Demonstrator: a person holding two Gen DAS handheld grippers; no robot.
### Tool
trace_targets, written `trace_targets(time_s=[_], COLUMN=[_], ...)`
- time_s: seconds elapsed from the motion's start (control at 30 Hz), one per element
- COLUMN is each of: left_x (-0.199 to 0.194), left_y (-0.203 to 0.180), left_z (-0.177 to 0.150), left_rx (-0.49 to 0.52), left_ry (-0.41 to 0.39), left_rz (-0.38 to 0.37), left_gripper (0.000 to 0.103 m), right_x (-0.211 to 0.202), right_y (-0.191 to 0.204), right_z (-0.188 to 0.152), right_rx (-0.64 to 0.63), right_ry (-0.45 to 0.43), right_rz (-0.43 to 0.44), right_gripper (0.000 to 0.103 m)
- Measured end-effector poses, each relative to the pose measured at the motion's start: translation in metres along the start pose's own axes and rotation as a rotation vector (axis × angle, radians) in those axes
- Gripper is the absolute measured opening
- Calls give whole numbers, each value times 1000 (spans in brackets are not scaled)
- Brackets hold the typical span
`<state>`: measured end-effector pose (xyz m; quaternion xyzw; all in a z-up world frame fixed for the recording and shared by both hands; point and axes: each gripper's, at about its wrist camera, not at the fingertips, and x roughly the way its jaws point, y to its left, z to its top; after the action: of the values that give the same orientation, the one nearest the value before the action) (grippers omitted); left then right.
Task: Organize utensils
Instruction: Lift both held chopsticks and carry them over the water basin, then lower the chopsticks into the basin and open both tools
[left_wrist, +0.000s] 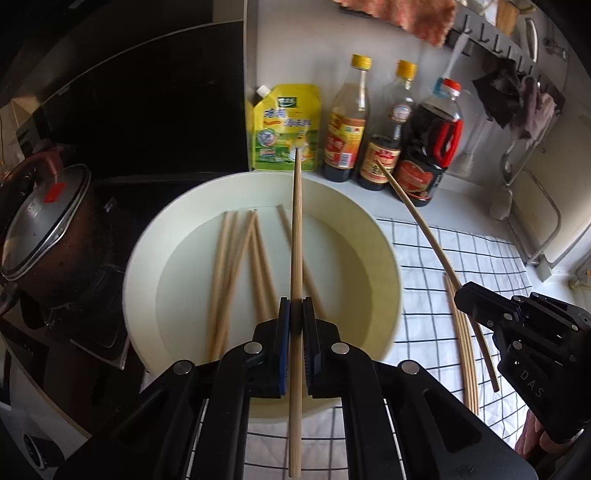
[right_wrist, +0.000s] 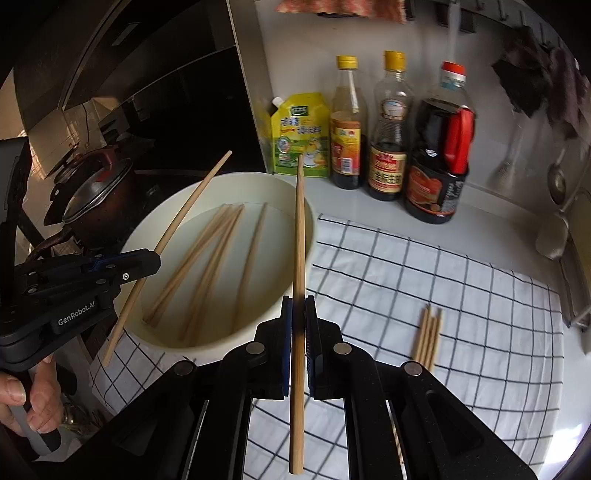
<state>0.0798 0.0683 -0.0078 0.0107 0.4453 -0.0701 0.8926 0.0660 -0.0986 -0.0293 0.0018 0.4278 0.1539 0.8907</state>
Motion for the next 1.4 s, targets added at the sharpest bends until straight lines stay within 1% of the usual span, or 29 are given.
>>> trace_targets(time_s=[0.13,0.3,0.43,0.63,0.87,1.13,1.2,1.23,1.3,1.37,1.4], left_x=[15,39,60,88,104,106,105,103,99,96,94], left_y=[31,55,65,70,72,74,75,76,77,77,78], left_z=[11,21,25,25,19,17,17,17,16,15,14], left_rx=[-23,-54,-68,-57,-49,-51,-51,-52,-51,-45,-44], left_ry=[20,44,80,135,168,186,194,195,192,188,187], left_rz=[27,43,41,33,9,7,16,21,33,65,68], left_gripper=[7,7,7,7,8,8,9,9,18,21,21], right_x=[35,74,100,125,132,135,131,127,121,115,113], right_y=[22,39,46,45,42,42,42,42,43,44,44], right_z=[20,37,43,42,37,37,37,38,37,36,35], right_rx=[-7,23,35,75,90,94,91,89,83,78,74], right_ry=[25,74,120,176,198,214,198,185,165,155,150], right_rz=[26,41,38,27,9,12,5,0,-7,-4,-7], right_gripper=[7,7,7,7,7,7,10,13,19,23,23])
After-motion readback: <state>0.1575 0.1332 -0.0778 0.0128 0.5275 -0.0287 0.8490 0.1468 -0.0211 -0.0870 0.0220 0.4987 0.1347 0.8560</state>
